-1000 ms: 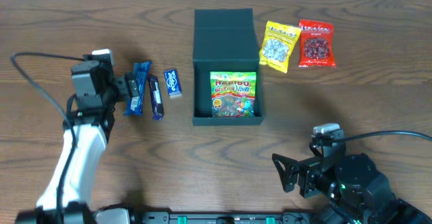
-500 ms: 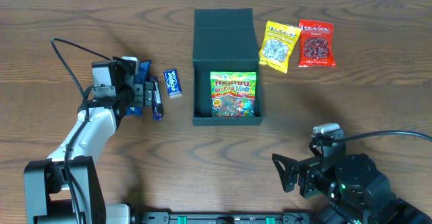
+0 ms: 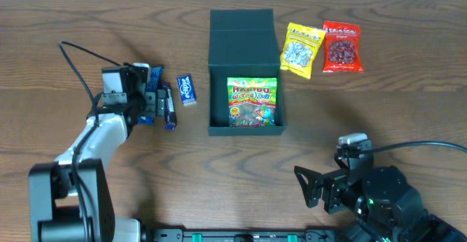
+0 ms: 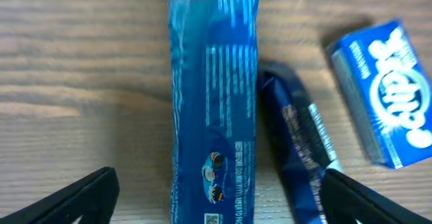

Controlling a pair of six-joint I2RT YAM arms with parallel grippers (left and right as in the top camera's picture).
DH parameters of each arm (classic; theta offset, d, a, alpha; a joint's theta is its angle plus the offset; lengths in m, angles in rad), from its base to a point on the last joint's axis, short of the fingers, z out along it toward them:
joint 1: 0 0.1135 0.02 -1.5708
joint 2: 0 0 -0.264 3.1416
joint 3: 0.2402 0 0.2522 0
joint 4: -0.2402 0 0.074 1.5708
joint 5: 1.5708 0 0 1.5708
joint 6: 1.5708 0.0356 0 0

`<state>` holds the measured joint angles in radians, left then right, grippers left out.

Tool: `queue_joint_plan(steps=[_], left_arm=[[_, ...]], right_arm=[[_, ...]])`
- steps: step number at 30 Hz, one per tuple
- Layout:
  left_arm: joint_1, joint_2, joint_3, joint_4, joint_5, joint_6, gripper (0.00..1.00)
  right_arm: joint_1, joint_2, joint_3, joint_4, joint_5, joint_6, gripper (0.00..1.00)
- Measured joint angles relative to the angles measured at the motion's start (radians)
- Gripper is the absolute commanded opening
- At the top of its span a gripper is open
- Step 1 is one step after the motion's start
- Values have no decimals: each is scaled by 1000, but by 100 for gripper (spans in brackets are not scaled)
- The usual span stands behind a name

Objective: Pack container
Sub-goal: 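Reach the left gripper to the long blue snack bar and grasp it, then carry the blue bar right and lower it into the box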

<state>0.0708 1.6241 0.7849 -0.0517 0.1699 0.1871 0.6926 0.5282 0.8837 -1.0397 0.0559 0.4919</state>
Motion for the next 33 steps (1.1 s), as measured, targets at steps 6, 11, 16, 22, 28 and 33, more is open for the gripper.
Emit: queue_joint_plan(steps=[6, 11, 16, 22, 28, 33], left_arm=[[0, 37, 0, 0, -32, -2, 69], [0, 42, 0, 1, -62, 1, 59], [0, 78, 0, 4, -77, 0, 52], [0, 93, 1, 6, -84, 0, 39], [0, 61, 1, -2, -96, -31, 25], [-5, -111, 27, -4, -96, -81, 24]], right_arm=[[0, 0, 0, 0, 0, 0, 99], [0, 0, 0, 0, 0, 0, 99], [0, 0, 0, 0, 0, 0, 99], [0, 0, 0, 0, 0, 0, 99], [0, 0, 0, 0, 0, 0, 99], [0, 0, 0, 0, 0, 0, 99]])
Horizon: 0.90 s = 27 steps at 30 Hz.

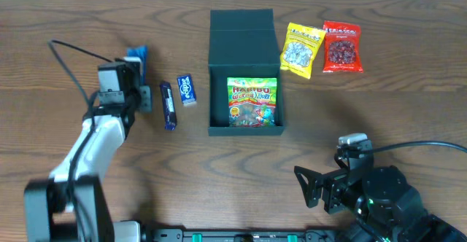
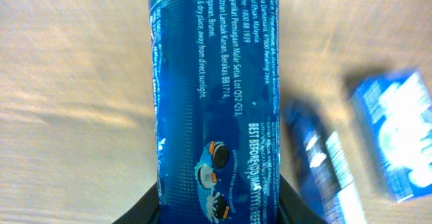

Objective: Pack container
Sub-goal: 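Carry the blue bar right and lower it into the box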

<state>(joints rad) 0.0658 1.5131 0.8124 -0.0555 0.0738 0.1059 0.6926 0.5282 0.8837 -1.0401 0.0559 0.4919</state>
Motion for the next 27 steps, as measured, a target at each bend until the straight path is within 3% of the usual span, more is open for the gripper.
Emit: queue_joint_plan(steps=[7, 16, 24, 25, 26, 27], left_arm=[[-184, -180, 54, 7, 2, -143, 20], [-524, -119, 54, -16, -3, -396, 20], [-639, -28, 54, -56, -17, -576, 18], [-638, -27, 54, -56, -24, -586, 21], [-638, -27, 54, -52, -30, -600, 31], [-638, -27, 54, -50, -34, -609, 52]], right_arm=[[0, 0, 0, 0, 0, 0, 99], [0, 0, 0, 0, 0, 0, 99], [0, 0, 0, 0, 0, 0, 99], [0, 0, 0, 0, 0, 0, 99], [0, 0, 0, 0, 0, 0, 99], [0, 0, 0, 0, 0, 0, 99]])
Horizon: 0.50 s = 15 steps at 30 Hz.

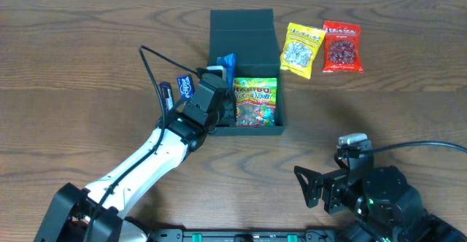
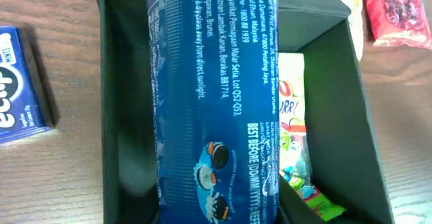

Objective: Pack container
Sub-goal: 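Carry the blue bar right and lower it into the box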

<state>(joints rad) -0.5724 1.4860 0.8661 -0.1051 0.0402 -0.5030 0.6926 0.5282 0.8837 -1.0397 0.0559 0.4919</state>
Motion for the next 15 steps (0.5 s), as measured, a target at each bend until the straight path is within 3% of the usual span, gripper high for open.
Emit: queue_joint_plan(steps=[1, 3, 13, 15], left_arm=[[0, 0, 0, 0, 0, -3, 68], [0, 0, 0, 8, 0, -21, 72], [0, -21, 0, 73, 0, 17, 72], [0, -48, 0, 93, -3, 44, 63]], right_arm=[[0, 0, 0, 0, 0, 0, 99], [0, 0, 0, 0, 0, 0, 99], [0, 0, 0, 0, 0, 0, 99], [0, 0, 0, 0, 0, 0, 99]])
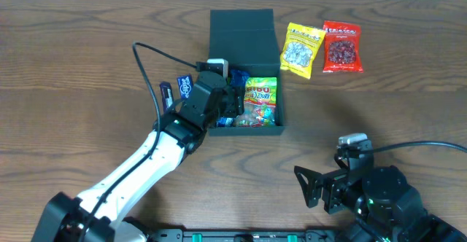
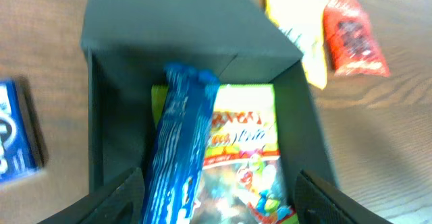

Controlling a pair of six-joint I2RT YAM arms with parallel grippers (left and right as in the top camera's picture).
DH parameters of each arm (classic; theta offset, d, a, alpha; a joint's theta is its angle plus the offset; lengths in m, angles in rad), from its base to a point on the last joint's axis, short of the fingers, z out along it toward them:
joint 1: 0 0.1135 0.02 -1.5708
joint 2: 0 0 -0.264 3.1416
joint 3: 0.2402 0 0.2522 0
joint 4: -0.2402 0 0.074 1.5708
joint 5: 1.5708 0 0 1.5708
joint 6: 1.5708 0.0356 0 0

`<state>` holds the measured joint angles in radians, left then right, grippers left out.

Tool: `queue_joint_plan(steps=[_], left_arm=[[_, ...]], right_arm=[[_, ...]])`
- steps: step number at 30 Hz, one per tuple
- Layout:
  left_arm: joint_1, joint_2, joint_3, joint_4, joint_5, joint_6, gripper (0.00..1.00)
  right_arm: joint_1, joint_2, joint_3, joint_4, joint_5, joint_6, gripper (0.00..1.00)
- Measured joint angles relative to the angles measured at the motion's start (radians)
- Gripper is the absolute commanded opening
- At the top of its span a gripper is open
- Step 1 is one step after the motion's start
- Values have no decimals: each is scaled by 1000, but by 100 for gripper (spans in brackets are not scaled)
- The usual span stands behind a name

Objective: Pack container
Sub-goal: 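Carry the blue bar right and lower it into the box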

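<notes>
The dark green box [image 1: 213, 129] [image 2: 108, 48] stands open in the middle of the table. Inside it lie a Haribo gummy bag [image 1: 260, 100] [image 2: 246, 143] and a long blue Oreo cookie pack [image 1: 237, 76] [image 2: 179, 150], which leans along the box's left side. My left gripper [image 1: 228, 105] [image 2: 219, 207] hovers over the box, open, its fingers wide apart on either side of the pack. The right gripper [image 1: 310, 187] rests near the front edge with its fingers apart and nothing between them.
A blue gum box [image 1: 185, 87] [image 2: 12, 140] and a dark blue bar [image 1: 167, 94] lie left of the box. A yellow snack bag [image 1: 301, 49] [image 2: 297, 25] and a red snack bag [image 1: 341, 47] [image 2: 351, 32] lie to its right.
My left gripper has opened and let go of the blue cookie pack, which now lies inside the box beside the gummy bag.
My left gripper was open over the blue cookie pack at the far left. Then it was shut on the pack, lifted off the table. Then it held the pack over the green box, and now the pack rests inside, released.
</notes>
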<state>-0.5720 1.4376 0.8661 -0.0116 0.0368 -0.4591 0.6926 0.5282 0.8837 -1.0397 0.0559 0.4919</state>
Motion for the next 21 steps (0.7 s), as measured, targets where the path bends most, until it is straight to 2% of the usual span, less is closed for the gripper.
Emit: queue_joint_plan(steps=[2, 3, 4, 8, 15, 21], left_arm=[[0, -20, 0, 22, 0, 18, 33], [0, -25, 0, 31, 5, 31, 11], [0, -26, 0, 41, 15, 37, 6], [-11, 2, 0, 116, 47, 46, 6], [-25, 154, 0, 291, 65, 46, 6], [-34, 245, 0, 327, 66, 56, 6]], right_arm=[[0, 0, 0, 0, 0, 0, 99], [0, 0, 0, 0, 0, 0, 99], [0, 0, 0, 0, 0, 0, 99], [0, 0, 0, 0, 0, 0, 99], [0, 0, 0, 1, 0, 0, 99], [0, 0, 0, 0, 0, 0, 99]])
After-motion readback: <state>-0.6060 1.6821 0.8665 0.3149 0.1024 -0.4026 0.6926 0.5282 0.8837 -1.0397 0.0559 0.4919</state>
